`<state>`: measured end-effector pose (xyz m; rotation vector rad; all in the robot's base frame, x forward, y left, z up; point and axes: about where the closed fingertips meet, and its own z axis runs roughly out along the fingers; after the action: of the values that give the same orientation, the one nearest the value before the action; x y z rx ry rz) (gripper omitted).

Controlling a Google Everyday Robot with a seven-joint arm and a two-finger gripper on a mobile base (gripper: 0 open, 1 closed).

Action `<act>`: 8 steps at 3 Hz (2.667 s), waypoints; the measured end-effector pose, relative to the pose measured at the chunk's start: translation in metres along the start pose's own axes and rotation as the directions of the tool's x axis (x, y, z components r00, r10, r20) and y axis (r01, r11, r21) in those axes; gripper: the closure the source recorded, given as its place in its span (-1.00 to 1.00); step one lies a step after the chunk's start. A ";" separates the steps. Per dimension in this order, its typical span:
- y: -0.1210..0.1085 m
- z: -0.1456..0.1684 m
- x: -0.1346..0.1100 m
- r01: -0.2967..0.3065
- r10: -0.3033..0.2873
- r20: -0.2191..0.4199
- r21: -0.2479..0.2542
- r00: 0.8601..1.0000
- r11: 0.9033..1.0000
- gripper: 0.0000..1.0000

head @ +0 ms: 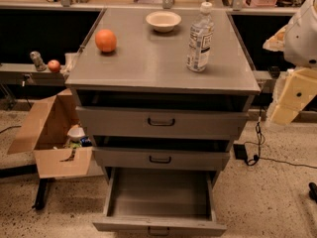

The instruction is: Place blue plastic bottle into bottom drawer

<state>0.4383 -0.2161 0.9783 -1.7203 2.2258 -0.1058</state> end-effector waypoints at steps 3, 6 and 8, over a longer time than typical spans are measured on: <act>-0.091 0.054 -0.036 -0.171 0.159 0.362 0.001 0.919 0.985 -1.00; -0.147 0.083 -0.057 -0.244 0.202 0.532 0.007 0.822 0.970 -1.00; -0.204 0.092 -0.064 -0.326 0.226 0.652 0.035 0.724 0.945 -1.00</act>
Offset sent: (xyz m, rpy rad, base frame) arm 0.0969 0.0006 -0.0278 0.3875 -0.0826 -0.1347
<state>0.6696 -0.1971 0.9565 -1.0862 1.8508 0.3375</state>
